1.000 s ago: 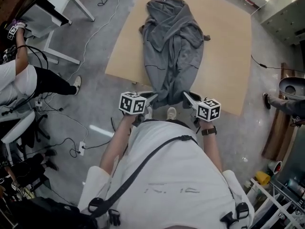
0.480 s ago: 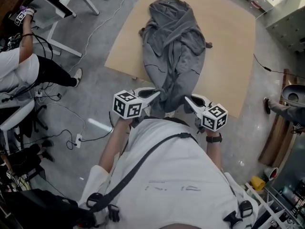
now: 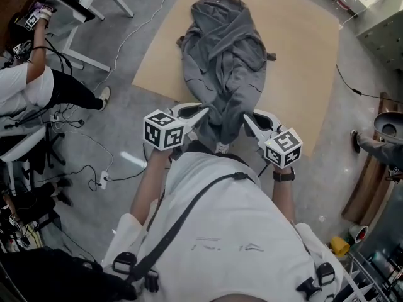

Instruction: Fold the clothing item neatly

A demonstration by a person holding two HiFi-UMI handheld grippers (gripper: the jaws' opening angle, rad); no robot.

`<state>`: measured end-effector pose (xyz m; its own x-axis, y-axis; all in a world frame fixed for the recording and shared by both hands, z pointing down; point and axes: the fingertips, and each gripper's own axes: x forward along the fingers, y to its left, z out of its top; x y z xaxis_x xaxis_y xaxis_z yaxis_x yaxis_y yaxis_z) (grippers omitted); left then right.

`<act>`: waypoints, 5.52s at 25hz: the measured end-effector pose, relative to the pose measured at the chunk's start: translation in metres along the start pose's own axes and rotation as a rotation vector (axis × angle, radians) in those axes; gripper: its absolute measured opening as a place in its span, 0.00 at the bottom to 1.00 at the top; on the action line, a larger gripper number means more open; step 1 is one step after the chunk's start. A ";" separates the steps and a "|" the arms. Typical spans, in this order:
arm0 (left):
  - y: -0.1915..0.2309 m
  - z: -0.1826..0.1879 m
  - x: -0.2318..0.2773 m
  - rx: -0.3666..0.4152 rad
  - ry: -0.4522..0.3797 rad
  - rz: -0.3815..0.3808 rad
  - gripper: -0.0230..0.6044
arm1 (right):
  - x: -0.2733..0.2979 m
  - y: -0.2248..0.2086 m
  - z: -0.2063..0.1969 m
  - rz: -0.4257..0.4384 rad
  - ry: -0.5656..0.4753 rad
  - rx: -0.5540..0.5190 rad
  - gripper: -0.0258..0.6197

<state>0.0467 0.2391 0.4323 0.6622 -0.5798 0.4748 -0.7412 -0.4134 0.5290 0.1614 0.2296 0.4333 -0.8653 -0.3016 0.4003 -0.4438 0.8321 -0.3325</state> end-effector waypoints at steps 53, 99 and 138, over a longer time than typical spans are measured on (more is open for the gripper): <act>0.368 0.181 0.159 -0.031 -0.048 0.396 0.33 | 0.208 -0.401 0.091 -0.509 0.068 0.169 0.40; 0.262 -0.139 0.036 -0.133 0.316 0.473 0.07 | -0.018 -0.118 -0.262 -0.692 0.167 0.518 0.13; -0.015 0.206 -0.037 0.441 -0.427 -0.128 0.04 | -0.004 0.029 0.211 -0.741 -0.583 -0.042 0.05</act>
<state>0.0107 0.1224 0.2617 0.7138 -0.6982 0.0556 -0.6950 -0.6961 0.1801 0.1028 0.1564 0.2425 -0.3511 -0.9363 0.0031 -0.9287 0.3478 -0.1291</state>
